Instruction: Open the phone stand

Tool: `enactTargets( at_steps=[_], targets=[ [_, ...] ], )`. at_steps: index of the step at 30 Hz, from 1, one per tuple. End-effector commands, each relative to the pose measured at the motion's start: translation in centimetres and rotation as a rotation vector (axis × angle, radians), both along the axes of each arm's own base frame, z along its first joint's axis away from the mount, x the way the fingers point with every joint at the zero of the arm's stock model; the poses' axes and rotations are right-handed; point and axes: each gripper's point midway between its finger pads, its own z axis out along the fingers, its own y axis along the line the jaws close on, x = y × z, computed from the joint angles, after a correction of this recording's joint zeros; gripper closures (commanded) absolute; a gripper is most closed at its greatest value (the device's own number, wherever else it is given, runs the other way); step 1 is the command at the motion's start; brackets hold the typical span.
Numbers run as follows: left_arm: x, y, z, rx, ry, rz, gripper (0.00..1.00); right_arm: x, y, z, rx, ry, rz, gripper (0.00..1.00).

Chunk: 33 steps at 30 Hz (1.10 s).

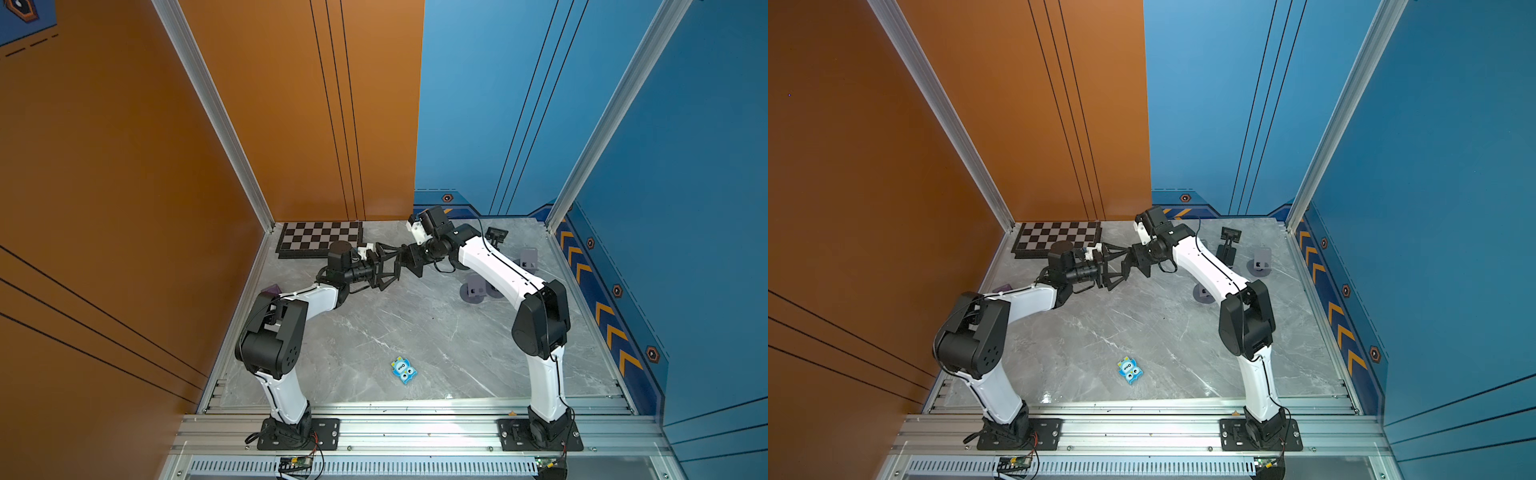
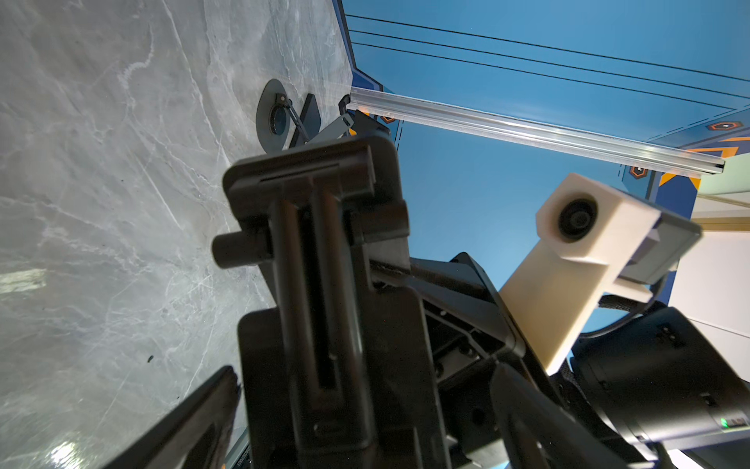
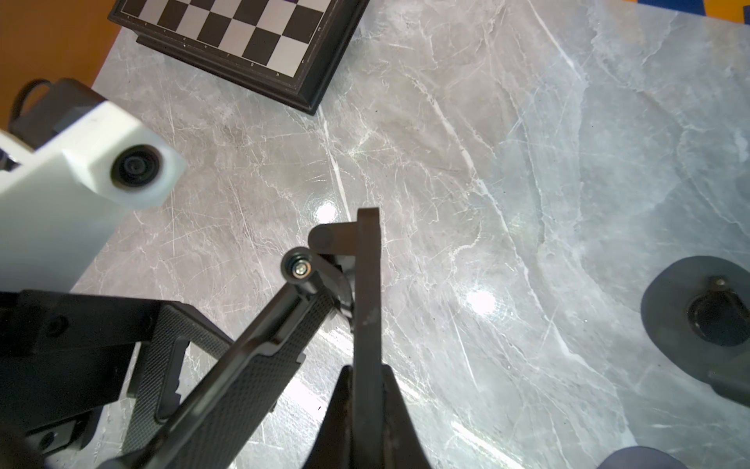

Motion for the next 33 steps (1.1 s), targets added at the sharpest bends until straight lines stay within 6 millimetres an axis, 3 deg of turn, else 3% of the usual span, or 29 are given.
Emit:
enactTargets(
  at_steps=[1,5,9,13,22,26,33],
  targets=[
    [-0.5,-0.9,0.0,-0.003,-0.020,-0.046,0.00,0.7,0.2,3.1,0.054,-0.054,-0.014,1.00],
    [-0.5,-1.3,0.4,-0.005,-0.032,-0.059,0.12,0.8,0.1,2.9,0.051,-0.050,-0.020,1.00],
    [-0.5,-1.2,0.4,-0.005,-0.039,-0.066,0.39,0.9,-0.2,2.9,0.048,-0.051,-0.025,1.00],
    [-0.2,-0.6,0.7,-0.003,-0.053,-0.051,0.48,1.3,-1.3,2.7,0.039,-0.046,-0.046,1.00],
    [0.7,4.1,0.7,0.011,-0.064,0.049,0.51,2.5,-5.2,2.8,0.041,-0.035,-0.114,1.00],
    [0.8,4.3,0.7,0.012,-0.067,0.054,0.51,2.2,-4.4,2.8,0.058,-0.028,-0.094,1.00],
    [0.6,2.3,1.2,0.011,-0.088,0.013,0.42,1.0,-1.5,2.5,0.052,-0.029,-0.037,1.00]
  ],
)
